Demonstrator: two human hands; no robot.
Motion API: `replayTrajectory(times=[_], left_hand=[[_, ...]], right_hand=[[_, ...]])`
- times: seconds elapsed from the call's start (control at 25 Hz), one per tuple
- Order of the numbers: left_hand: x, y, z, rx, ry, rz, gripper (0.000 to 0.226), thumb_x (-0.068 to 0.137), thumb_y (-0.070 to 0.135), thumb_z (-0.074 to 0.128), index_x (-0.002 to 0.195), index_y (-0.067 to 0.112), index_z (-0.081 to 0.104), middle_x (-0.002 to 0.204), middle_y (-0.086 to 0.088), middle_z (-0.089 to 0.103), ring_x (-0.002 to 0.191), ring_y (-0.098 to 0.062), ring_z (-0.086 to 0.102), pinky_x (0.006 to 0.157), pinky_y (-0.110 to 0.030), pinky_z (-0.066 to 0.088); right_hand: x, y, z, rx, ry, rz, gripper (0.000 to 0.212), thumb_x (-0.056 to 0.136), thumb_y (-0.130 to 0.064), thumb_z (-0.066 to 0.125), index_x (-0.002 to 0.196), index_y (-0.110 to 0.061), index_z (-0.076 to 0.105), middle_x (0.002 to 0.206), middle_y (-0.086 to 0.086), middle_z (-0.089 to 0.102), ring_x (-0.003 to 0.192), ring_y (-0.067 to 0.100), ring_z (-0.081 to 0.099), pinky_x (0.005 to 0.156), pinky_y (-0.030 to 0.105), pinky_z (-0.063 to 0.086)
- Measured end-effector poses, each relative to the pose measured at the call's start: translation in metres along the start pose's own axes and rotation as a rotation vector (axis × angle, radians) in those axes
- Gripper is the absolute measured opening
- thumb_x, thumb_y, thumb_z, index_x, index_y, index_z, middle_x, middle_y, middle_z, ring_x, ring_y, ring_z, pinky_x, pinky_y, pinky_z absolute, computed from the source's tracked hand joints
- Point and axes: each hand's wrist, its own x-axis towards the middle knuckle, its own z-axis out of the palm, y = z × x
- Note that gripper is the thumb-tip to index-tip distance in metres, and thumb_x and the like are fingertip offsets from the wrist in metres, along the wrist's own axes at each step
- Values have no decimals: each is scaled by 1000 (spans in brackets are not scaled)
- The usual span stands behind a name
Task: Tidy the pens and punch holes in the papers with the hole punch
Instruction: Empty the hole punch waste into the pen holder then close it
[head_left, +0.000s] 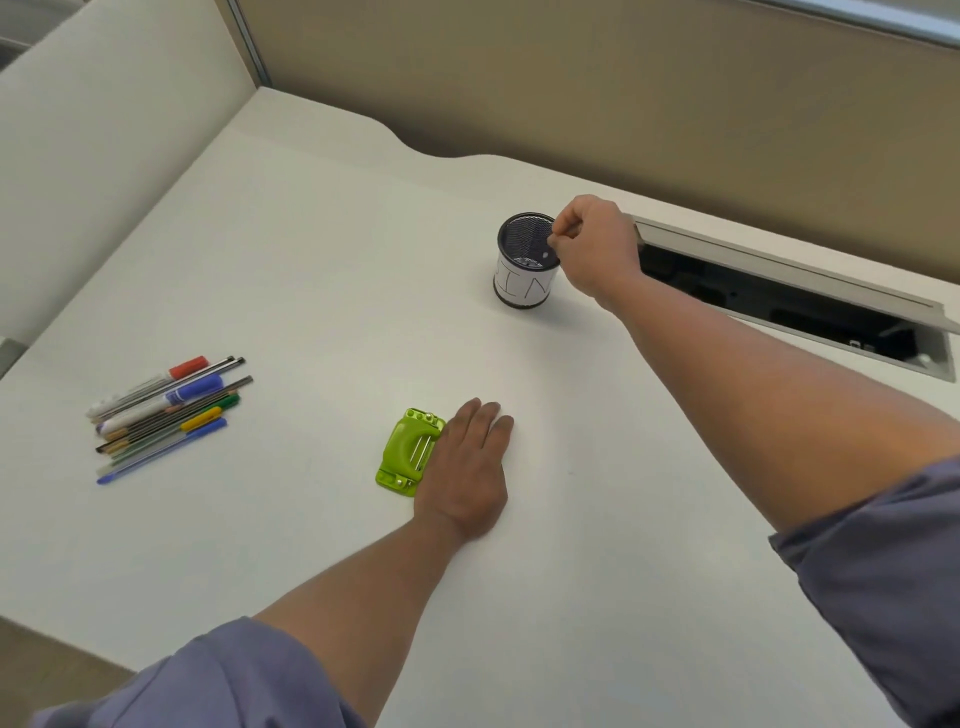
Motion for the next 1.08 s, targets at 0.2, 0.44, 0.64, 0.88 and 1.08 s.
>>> replayTrajectory(times=[0.2, 0.44, 0.64, 0.88, 1.08], left_hand=[[0, 0, -2, 5, -19, -1, 52, 86, 3, 58, 138, 4, 57, 148, -15, 53, 142, -40, 42, 113, -51, 39], [0, 3, -6, 13, -24, -7, 53, 87, 3, 57, 139, 6, 57, 150, -14, 52, 143, -40, 40, 114, -50, 38], [0, 3, -8, 17, -8, 8, 50, 85, 5, 50, 135, 3, 59, 144, -17, 56, 139, -43, 45, 112, -52, 41], [-1, 3, -5, 18, 23, 12, 50, 87, 9, 40, 133, 3, 60, 143, -18, 57, 137, -44, 46, 112, -51, 40], [0, 2, -2, 15, -4, 0, 51, 88, 1, 53, 138, 4, 55, 148, -17, 52, 142, -42, 40, 116, -49, 35]], right_hand=[[4, 2, 3, 34, 32, 29, 20, 80, -15, 72, 73, -29, 60, 75, -10, 69, 81, 17, 69, 65, 26, 49], [-17, -2, -4, 386, 65, 112, 20, 82, -9, 70, 77, -26, 60, 79, 4, 72, 72, 21, 68, 74, 38, 59], [-66, 16, -12, 400, 34, 85, 10, 83, -12, 73, 82, -20, 67, 78, -1, 69, 71, 11, 60, 70, 31, 53], [-149, 63, -14, 37, -309, 7, 10, 89, -16, 71, 86, -26, 74, 82, -17, 68, 64, -8, 55, 67, 18, 43], [-202, 99, -19, -223, -539, -119, 24, 97, -13, 60, 113, -22, 76, 113, -3, 70, 101, 18, 63, 90, 35, 51]])
